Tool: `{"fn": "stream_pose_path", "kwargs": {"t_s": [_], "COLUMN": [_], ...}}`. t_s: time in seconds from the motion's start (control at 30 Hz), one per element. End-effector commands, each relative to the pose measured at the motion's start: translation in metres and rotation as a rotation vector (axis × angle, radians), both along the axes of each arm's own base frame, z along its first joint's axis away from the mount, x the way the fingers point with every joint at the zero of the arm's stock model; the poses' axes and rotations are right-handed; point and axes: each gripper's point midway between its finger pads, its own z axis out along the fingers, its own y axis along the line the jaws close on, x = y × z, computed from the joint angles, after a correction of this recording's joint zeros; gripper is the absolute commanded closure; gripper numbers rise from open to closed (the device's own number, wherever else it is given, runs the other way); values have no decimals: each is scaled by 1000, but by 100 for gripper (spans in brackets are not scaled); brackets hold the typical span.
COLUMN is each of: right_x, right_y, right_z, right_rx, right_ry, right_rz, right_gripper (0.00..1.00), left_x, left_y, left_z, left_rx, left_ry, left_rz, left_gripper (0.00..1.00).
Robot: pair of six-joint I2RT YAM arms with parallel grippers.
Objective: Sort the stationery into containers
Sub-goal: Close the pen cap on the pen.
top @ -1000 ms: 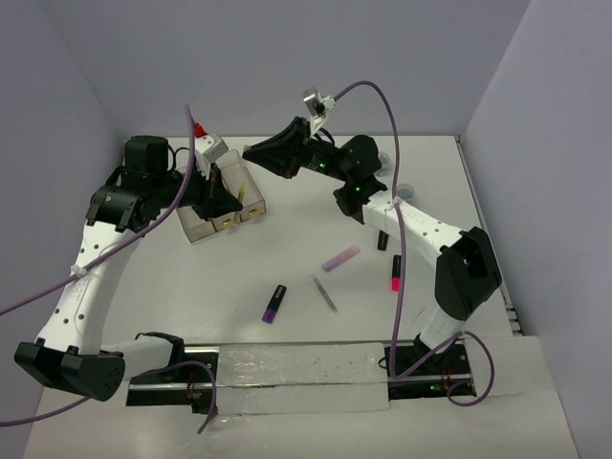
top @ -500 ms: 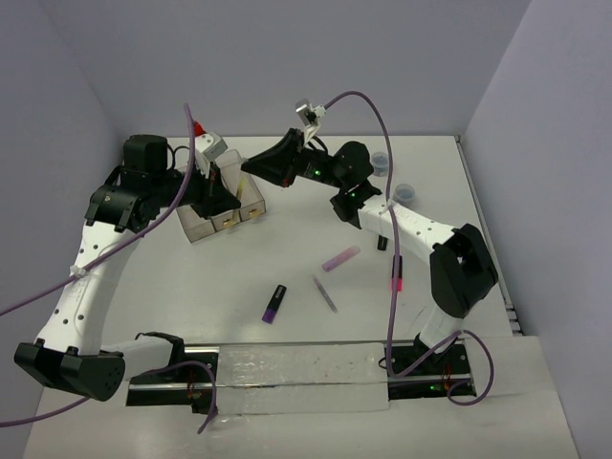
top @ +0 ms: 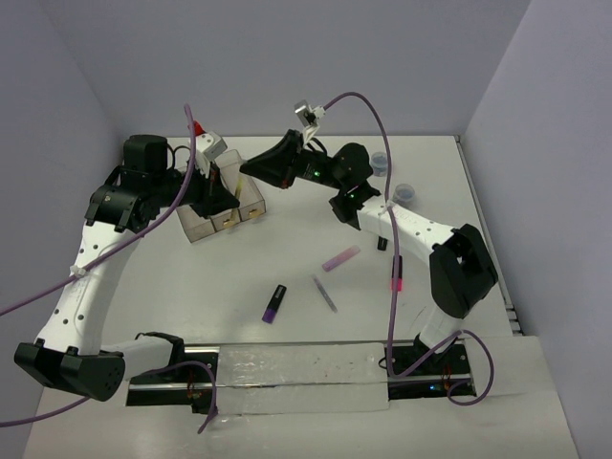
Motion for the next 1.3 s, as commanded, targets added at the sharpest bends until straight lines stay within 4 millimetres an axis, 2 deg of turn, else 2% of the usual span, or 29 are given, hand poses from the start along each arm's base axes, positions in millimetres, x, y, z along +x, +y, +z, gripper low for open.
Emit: {"fn": "stream_pose_path", "kwargs": {"t_s": [0.0,0.17,0.47,0.6,0.9,1.27], "right_x": [-13,-8,-2,0,4,6], "right_y": [2,4,4,5,3,6], "right_z": [4,-5,-2,-7,13,7], "right_rx": [19,11,7,-1,17,8], "right_ry": [-27,-8,-17,-4,-44,-21], "right_rz": [40,25,8,3,-11,-10], "right_gripper": [100,100,100,100,100,100], "left_x": [5,3,2,2,-2,-3], "left_y": [1,0,2,2,3,3], "left_z": [30,30,27,29,20,19], "left_rx": [-21,-26,-15,-14,-8,-5], "left_ry": [-111,-111,-112,-120,-103,-100], "left_rz": [3,-9,-1,-6,-9,-13], "left_gripper": [100,100,100,100,100,100]}}
